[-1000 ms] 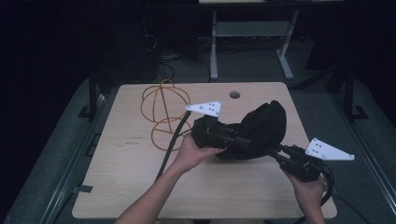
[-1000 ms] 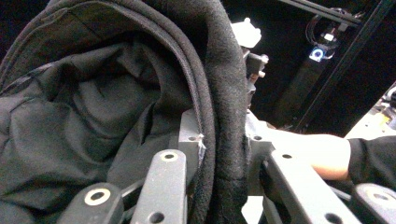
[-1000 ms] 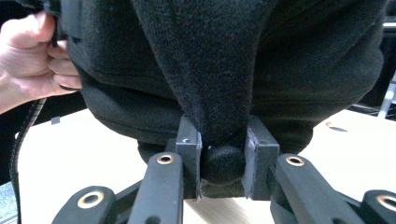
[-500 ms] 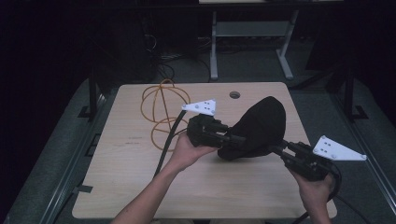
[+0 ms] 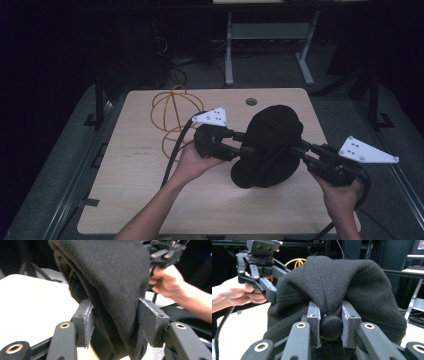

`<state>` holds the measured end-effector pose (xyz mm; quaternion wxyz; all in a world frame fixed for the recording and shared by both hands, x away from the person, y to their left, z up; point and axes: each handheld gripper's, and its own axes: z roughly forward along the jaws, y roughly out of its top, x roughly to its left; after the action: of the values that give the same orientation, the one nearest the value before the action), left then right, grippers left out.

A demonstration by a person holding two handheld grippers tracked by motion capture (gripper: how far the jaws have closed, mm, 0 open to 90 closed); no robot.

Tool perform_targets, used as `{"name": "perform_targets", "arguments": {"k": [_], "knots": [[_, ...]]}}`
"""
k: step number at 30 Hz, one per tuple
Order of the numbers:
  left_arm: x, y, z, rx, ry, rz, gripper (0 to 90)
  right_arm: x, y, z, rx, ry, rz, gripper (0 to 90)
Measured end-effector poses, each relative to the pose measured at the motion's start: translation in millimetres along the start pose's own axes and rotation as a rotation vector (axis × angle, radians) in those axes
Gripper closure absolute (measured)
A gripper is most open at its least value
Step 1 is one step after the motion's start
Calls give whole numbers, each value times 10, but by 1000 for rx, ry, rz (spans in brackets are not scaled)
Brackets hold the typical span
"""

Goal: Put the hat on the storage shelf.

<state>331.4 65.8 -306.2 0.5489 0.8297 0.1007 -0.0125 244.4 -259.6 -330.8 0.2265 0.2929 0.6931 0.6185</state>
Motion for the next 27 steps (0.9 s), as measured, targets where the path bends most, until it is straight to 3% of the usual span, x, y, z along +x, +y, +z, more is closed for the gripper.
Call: {"name": "perform_targets", "arguments": {"k": [8,27], "knots": [[-9,-120,-101,49,65,10,400,-91,103,-34,3,-17,21,724],[-82,-507,-425,118,172,26,365,-227,390,82,58,-10,-4,724]]}}
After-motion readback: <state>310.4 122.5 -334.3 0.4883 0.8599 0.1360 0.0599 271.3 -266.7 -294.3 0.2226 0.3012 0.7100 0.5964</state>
